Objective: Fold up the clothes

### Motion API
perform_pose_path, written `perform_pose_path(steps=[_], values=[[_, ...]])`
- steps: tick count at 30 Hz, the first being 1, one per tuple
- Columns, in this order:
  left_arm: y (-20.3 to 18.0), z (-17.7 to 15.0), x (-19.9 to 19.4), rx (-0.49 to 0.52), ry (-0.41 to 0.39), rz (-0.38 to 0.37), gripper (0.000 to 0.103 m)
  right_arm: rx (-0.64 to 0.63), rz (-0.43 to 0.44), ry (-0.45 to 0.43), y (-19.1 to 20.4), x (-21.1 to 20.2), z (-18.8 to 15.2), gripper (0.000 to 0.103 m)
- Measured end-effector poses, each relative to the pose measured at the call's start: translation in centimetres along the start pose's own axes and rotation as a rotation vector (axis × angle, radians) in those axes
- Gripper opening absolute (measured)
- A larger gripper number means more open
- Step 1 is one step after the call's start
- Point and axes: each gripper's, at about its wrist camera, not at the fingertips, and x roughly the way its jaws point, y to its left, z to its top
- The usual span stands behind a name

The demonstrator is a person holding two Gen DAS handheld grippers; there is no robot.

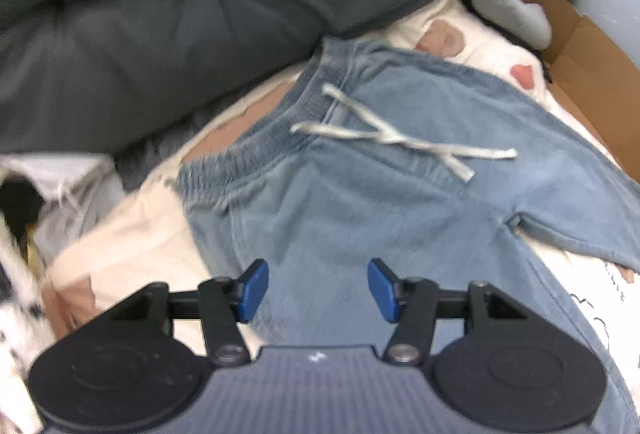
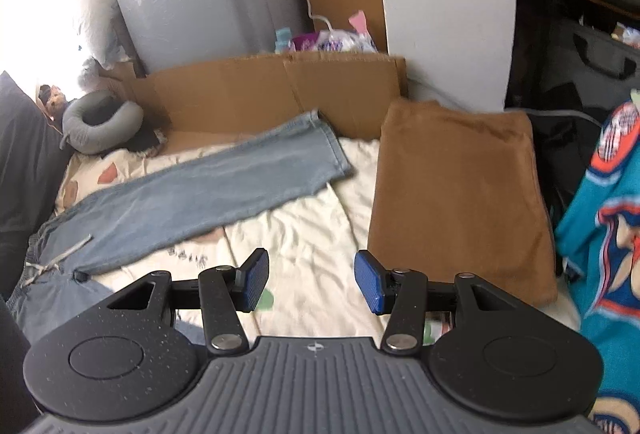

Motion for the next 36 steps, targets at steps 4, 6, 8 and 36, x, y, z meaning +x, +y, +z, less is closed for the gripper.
perform_pose_path(steps=[4, 6, 8, 36], values=[[2.0, -1.5, 0.9, -0.032, 0.025, 0.003, 0.039, 0.02, -0.015, 0.041, -0.4, 0.6, -2.0, 0.054], [2.9, -2.1, 1.5, -0.051, 0.041, 0.015, 0.027, 0.035, -0.024, 0.062, -0.8, 1.0, -2.9, 0.054], [3.7, -2.7, 2.0, -0.08, 0.046, 0.023, 0.024, 0.051, -0.035, 0.082, -1.3, 1.4, -3.9, 0.054], [7.1, -6.8, 9.0, -0.407, 0.127, 0.004, 0.037, 0.063, -0.151, 0.281, -2.6, 5.1, -11.3, 0.054]])
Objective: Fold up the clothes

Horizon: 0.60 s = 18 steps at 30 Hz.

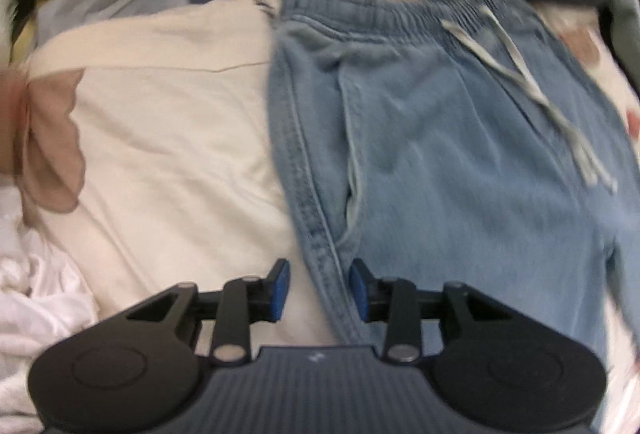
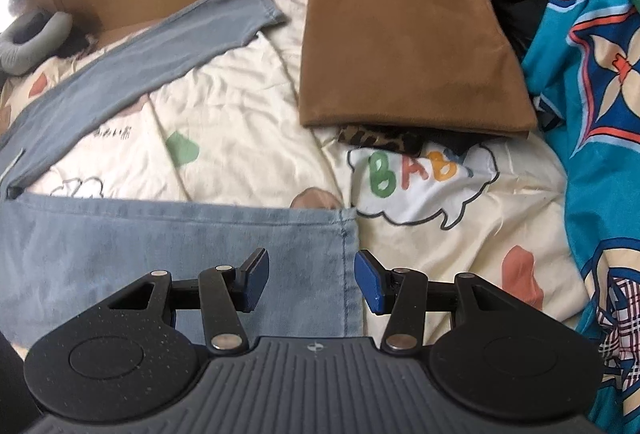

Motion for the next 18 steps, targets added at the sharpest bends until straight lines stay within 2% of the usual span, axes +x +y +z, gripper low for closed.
perform_pose_path(steps=[3, 6, 7, 8, 11, 14, 18], values=[[0.5, 0.1, 0.0, -0.036, -0.014, -0.014, 0.037, -0.015, 0.001, 0.013, 0.3, 0.3, -0.4, 0.054], [1.4, 0.2, 0.1, -0.133, -0.029, -0.039, 0.036, -0.02, -0.001, 0.026, 0.4, 0.4, -0.9, 0.054], [1.7, 0.1, 0.2, -0.171, -0.03, -0.05, 0.033, -0.022, -0.002, 0.03, 0.4, 0.4, -1.0, 0.054], [2.0, 0.0, 0.3, -0.195, -0.03, -0.063, 0.024, -0.024, -0.003, 0.033, 0.4, 0.5, -1.1, 0.054], [1.9, -0.2, 0.0, -0.197, -0.046, -0.075, 0.016, -0.029, -0.002, 0.038, 0.5, 0.5, -1.4, 0.054], [2.1, -0.3, -0.5, -0.195, -0.051, -0.079, 0.015, -0.032, -0.002, 0.043, 0.6, 0.7, -1.8, 0.054], [1.4, 0.4, -1.0, -0.143, -0.025, -0.063, 0.015, -0.03, 0.016, 0.051, 0.6, 1.2, -2.3, 0.054]])
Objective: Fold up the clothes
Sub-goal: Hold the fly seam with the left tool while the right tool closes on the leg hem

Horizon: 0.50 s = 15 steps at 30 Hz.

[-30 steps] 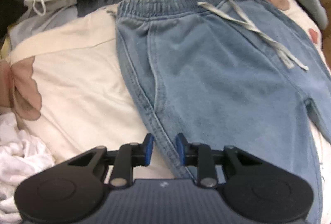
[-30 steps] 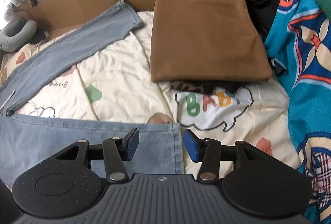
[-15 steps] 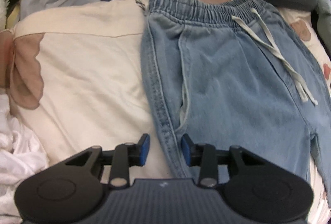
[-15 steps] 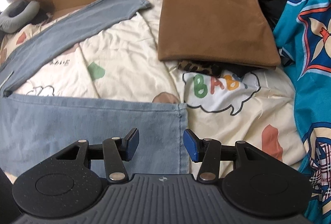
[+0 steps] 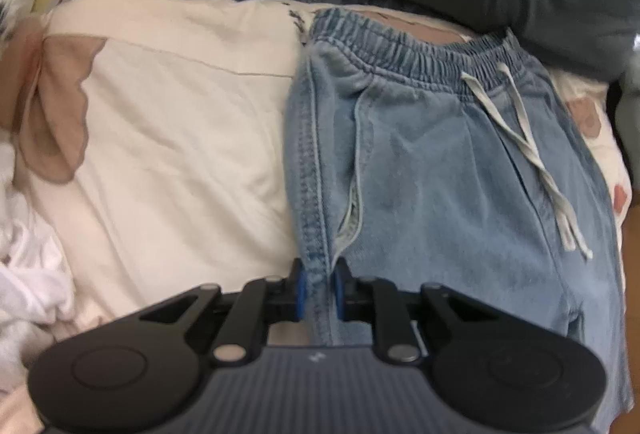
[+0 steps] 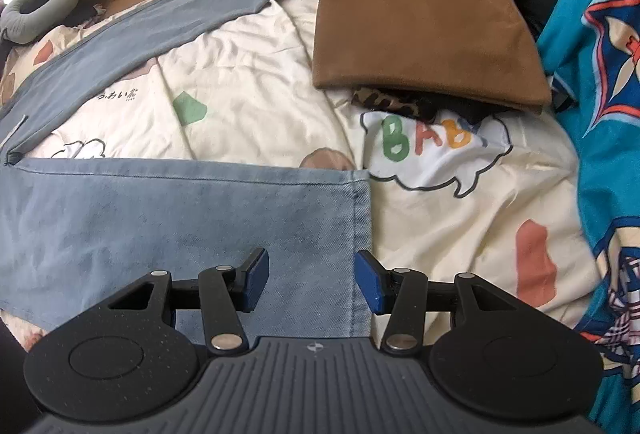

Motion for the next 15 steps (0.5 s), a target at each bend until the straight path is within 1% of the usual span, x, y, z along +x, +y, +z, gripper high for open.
perform_pose_path(steps=[5, 9, 15], values=[[-0.5, 0.7, -0.1, 0.051, 0.027, 0.028, 0.015, -0.021, 0.034, 0.036, 0.2, 1.2, -1.5, 0.054], [-1.0, 1.1, 0.1, 0.092, 0.062, 0.052, 0.015, -0.055, 0.038, 0.077, 0.6, 2.0, -3.5, 0.054], [-1.6, 1.8, 0.7, 0.138, 0.1, 0.066, 0.016, -0.168, 0.048, 0.12, 2.8, 2.9, -5.8, 0.054]])
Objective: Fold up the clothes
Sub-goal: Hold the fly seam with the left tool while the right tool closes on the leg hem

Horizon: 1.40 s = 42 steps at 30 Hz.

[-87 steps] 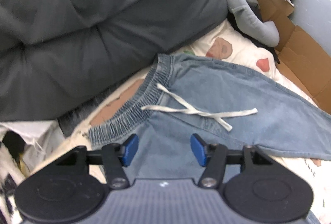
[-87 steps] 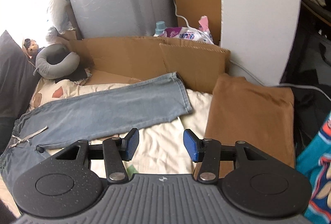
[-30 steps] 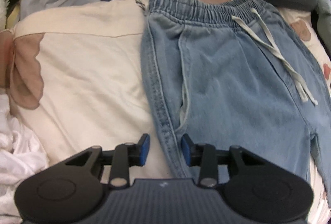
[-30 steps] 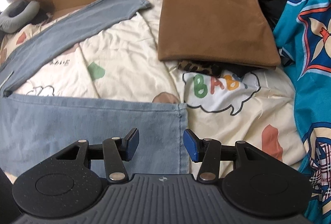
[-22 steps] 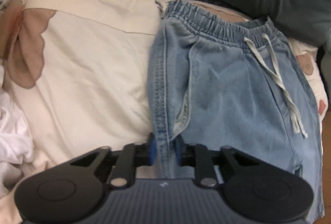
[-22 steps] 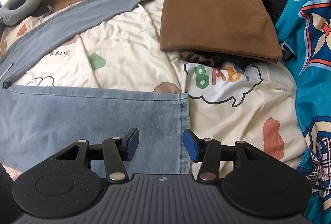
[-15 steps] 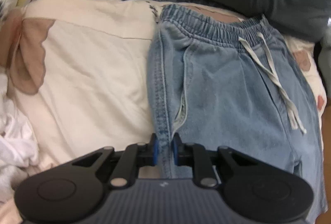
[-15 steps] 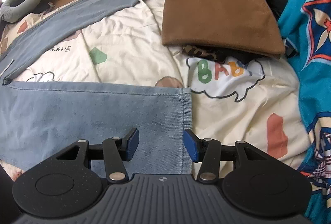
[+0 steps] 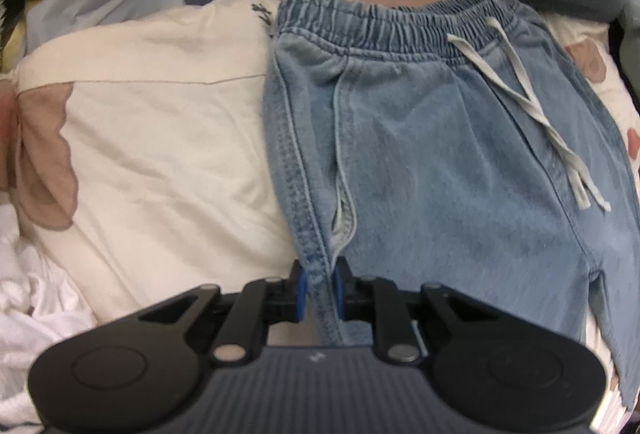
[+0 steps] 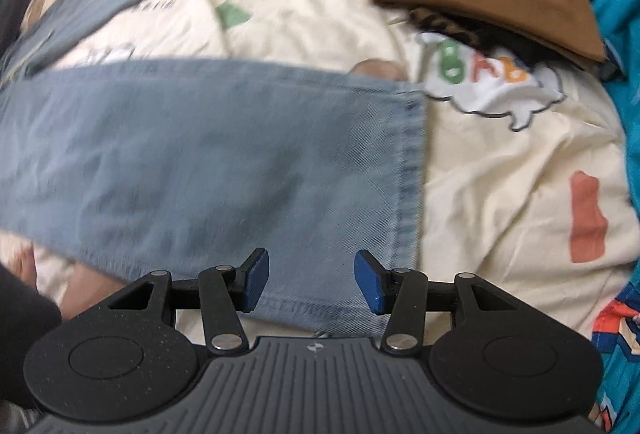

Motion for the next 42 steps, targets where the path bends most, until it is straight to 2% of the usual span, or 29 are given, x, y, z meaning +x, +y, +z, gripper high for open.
perform_pose_path(steps=[7, 12, 23, 27, 34, 37, 42], values=[[-0.8, 0.3, 0.6, 0.033, 0.029, 0.042, 0.016, -0.147, -0.002, 0.074, 3.5, 2.3, -1.6, 0.056], [-0.7, 0.0, 0.2, 0.029, 0.016, 0.047, 0.017, -0.186, -0.039, 0.082, 3.9, 2.9, -2.4, 0.071], [-1.1, -0.1, 0.3, 0.022, 0.023, 0.078, 0.017, -0.255, -0.056, 0.11, 4.0, 4.9, -3.5, 0.082], [-1.4, -0.1, 0.4, 0.031, 0.024, 0.09, 0.017, -0.289, -0.115, 0.084, 4.7, 5.7, -3.6, 0.084], [-1.4, -0.2, 0.3, 0.038, 0.026, 0.094, 0.017, -0.281, -0.128, -0.001, 4.9, 3.9, -3.3, 0.083], [-1.5, -0.3, 0.2, 0.032, 0.023, 0.097, 0.017, -0.271, -0.106, -0.032, 4.7, 3.0, -2.9, 0.076], [-1.4, -0.4, 0.2, 0.015, 0.021, 0.097, 0.018, -0.337, -0.081, 0.012, 5.6, 4.4, -2.7, 0.062]])
